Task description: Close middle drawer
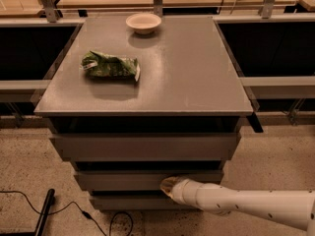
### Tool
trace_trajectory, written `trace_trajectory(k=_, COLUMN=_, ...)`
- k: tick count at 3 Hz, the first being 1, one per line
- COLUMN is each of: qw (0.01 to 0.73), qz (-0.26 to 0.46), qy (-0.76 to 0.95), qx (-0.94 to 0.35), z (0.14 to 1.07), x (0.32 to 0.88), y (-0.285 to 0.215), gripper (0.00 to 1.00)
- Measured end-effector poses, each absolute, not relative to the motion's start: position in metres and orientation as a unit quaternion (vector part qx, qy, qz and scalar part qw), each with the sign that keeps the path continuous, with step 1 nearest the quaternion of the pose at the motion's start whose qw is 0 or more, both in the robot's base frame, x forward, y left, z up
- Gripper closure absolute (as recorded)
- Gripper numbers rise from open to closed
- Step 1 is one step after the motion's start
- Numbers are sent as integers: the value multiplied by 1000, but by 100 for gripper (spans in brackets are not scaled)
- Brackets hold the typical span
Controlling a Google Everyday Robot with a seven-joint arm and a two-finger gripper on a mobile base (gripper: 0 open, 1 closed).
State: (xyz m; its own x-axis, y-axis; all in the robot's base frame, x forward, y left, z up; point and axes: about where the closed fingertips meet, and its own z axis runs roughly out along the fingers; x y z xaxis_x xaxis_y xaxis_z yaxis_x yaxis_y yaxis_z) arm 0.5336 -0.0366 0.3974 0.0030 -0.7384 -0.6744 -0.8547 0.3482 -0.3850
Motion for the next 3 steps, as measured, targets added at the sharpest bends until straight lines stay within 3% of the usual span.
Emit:
trace_trajectory(k=1, qw=432, qz=75, qy=687, qx=-579, z=400, x=536, y=-32, gripper=100)
trace_trajectory(k=3, qw=435, qz=103, qy=655, qx=-609, z=402, x=474, y=-16, gripper=100)
